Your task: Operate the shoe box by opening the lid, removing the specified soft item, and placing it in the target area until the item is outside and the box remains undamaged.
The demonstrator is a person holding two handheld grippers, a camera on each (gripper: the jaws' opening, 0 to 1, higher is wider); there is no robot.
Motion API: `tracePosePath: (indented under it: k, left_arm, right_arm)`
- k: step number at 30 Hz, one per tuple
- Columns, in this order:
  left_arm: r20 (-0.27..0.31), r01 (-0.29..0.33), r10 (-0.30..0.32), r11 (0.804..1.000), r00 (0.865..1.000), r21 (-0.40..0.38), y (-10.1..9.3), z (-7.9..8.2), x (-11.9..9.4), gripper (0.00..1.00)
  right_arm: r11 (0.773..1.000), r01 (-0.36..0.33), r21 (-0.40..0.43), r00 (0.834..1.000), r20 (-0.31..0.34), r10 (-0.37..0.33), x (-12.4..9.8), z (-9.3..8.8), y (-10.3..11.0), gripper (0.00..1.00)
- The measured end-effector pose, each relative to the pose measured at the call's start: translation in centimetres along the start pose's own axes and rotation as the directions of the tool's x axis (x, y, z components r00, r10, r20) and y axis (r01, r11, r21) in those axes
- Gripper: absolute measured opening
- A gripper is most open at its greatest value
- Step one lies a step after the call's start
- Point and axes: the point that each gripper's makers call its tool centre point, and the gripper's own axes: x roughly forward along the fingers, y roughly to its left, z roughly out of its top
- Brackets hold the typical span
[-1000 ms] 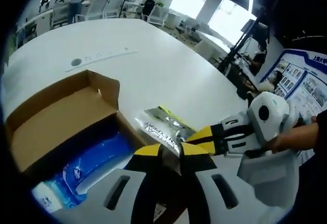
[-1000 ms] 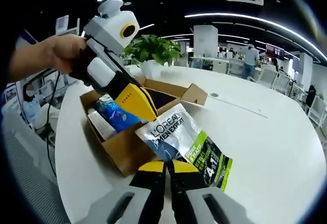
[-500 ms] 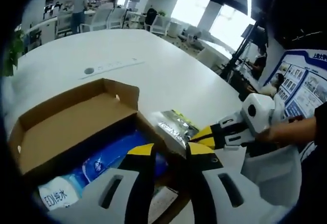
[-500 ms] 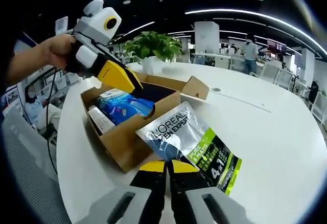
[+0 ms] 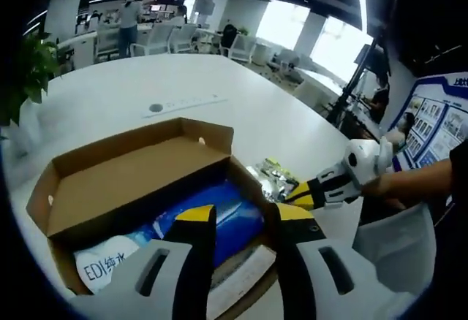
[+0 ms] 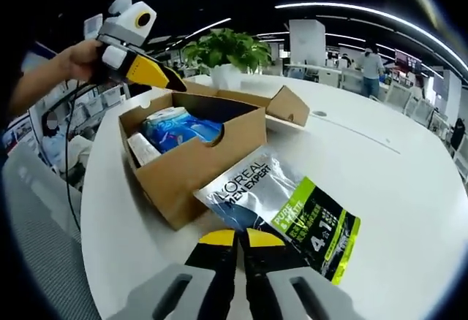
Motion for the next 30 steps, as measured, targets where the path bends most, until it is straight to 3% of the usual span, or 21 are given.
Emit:
tracePosePath:
  k: [7,19,22,30]
  left_arm:
    - [0.005,-0.023,0.023,1.000,1.000,0.006,0.7,-0.9,-1.3,0.31]
    - [0.026,-0.047,0.046,0.999,0.999,0.007,1.0,-1.0,-2.8,0.33]
    - [0.030,-0.050,0.050,0.999,0.998,0.008,1.2,-0.9,-3.1,0.33]
    - [0.037,-0.070,0.069,0.997,0.997,0.021,2.0,-1.1,-4.2,0.37]
  right_arm:
    - [1.000,-0.001,-0.009,0.998,-0.069,0.000,0.3,-1.9,0.0,0.00]
    - [0.999,0.034,0.000,0.999,-0.039,-0.034,-0.6,-1.2,-0.7,0.03]
    - [0.999,0.044,-0.002,0.999,-0.026,-0.044,-1.2,-1.0,-0.7,0.08]
    - [0.991,0.129,-0.020,0.991,-0.013,-0.130,-2.6,-1.2,-2.6,0.33]
